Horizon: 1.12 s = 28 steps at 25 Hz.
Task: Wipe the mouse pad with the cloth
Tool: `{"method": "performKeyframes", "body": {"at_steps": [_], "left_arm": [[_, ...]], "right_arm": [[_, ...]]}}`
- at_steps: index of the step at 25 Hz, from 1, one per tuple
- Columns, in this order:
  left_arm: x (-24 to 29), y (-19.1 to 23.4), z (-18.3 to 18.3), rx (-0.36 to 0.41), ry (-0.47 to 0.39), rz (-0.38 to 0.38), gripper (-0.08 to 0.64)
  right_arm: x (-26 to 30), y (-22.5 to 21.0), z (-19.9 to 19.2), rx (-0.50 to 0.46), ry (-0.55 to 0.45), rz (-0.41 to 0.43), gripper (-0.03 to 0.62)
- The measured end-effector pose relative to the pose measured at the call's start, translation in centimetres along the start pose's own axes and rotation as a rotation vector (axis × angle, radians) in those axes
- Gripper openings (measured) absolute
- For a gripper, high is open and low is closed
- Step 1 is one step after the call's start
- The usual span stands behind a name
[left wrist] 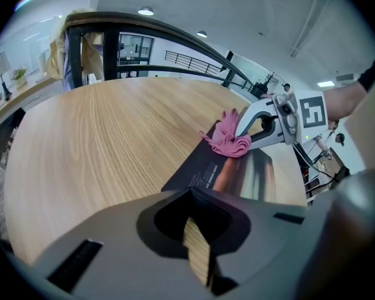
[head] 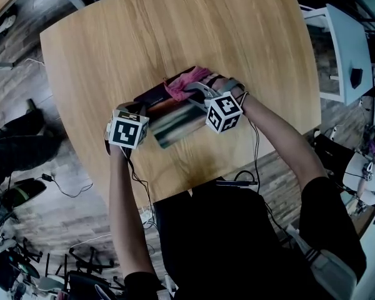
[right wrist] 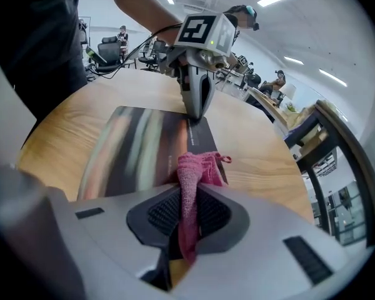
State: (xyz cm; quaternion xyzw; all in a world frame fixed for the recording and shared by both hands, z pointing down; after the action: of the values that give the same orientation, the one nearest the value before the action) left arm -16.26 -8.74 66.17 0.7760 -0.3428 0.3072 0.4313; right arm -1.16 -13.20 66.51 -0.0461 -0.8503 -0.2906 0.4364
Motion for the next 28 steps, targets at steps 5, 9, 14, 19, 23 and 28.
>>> {"method": "performKeyframes", "body": {"at_steps": [5,9,14,19,23,28], "left_arm": [[-0.2,0.1,-0.1,-0.004,-0.002,0.014,0.023],[-0.3,0.3,0.1,-0.015,-0.018,0.022,0.023],[-0.4,0.3,0.0,-0.019,-0.023,0.044,0.023],[-0.3,0.4,0.0,-0.021,-0.035,0.061,0.023],[-0.3,0.3,-0.3,-0.02,-0.046,0.086,0.023],[-0.3,0.2,-0.3,-0.024,-0.06,0.103,0.023]], "right_arm": [[-1.1,1.4,-0.4,-0.021,0.003,0.017,0.058],[-1.9,2.3,-0.8,-0.016,0.003,0.023,0.058],[-3.1,3.9,-1.2,0.011,0.008,0.021,0.058],[-4.4,5.6,-1.8,0.052,0.016,0.018,0.058],[-5.5,7.0,-2.2,0.083,0.023,0.012,0.058],[-6.9,8.8,-2.6,0.147,0.039,-0.001,0.058]]}}
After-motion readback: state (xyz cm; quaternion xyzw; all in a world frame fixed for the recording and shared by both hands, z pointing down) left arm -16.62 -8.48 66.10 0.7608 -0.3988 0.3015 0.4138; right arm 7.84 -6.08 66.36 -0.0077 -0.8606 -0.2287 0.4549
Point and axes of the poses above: the fingertips, and each gripper's own axes: x forward along the fingers, y to its left, z out of its top, the point moved 3 cm from there along -x, backward along the fingers, and after that the axes turned 11 degrees about -z, right-handed, at the moved point
